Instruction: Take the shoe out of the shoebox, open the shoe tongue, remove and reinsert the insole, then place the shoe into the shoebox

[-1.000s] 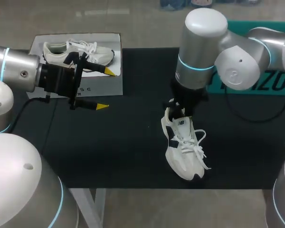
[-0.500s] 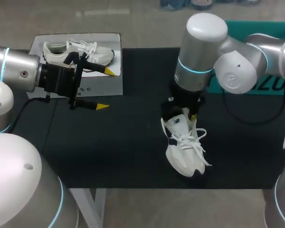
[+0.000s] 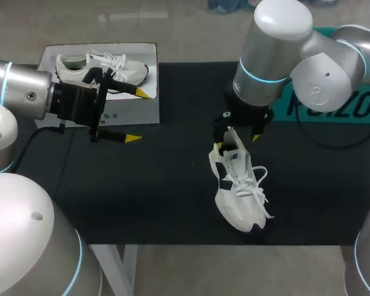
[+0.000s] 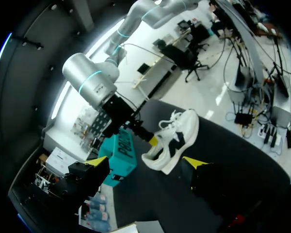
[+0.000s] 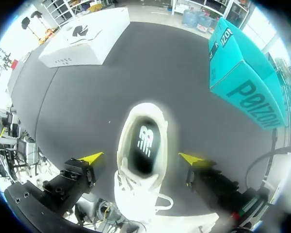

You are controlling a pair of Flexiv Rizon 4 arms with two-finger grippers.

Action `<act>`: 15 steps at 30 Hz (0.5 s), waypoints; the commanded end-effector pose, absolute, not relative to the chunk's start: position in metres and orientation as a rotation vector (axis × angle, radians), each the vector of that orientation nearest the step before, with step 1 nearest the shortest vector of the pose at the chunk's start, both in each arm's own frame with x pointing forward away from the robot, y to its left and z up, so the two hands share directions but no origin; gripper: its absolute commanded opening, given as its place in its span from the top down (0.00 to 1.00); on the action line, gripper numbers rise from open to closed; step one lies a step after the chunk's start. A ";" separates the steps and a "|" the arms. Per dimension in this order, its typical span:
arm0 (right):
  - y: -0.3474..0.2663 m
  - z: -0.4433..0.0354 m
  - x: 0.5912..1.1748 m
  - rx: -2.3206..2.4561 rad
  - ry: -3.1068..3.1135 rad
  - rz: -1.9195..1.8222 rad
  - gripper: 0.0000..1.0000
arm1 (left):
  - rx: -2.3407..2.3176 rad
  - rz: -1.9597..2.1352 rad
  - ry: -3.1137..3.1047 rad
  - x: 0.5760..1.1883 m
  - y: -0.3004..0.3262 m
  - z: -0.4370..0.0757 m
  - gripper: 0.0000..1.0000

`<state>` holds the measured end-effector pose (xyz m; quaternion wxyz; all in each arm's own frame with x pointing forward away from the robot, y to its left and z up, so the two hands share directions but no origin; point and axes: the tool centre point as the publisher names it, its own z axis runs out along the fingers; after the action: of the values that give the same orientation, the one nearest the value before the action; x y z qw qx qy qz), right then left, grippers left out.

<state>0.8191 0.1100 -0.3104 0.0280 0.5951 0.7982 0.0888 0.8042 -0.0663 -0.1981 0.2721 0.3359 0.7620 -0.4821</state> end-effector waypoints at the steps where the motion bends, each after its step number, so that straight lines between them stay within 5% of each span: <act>1: 0.095 -0.289 0.790 1.826 2.446 0.304 0.07 | 0.906 -1.295 2.055 0.804 -0.067 -0.198 0.00; 3: 0.092 -0.286 0.781 1.828 2.450 0.307 0.58 | 0.906 -1.295 2.055 0.804 -0.067 -0.198 0.00; 4: 0.091 -0.286 0.776 1.826 2.459 0.301 0.94 | 0.906 -1.295 2.055 0.804 -0.067 -0.198 0.00; 5: 0.091 -0.287 0.772 1.827 2.468 0.295 1.00 | 0.906 -1.295 2.055 0.804 -0.067 -0.198 0.00; 15: 0.097 -0.327 0.762 1.877 2.535 0.202 1.00 | 0.906 -1.295 2.055 0.804 -0.067 -0.198 0.00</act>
<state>0.7535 0.0892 -0.3098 -0.0041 0.5942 0.8015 0.0672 0.8042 -0.0663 -0.1981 0.2721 0.3359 0.7620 -0.4821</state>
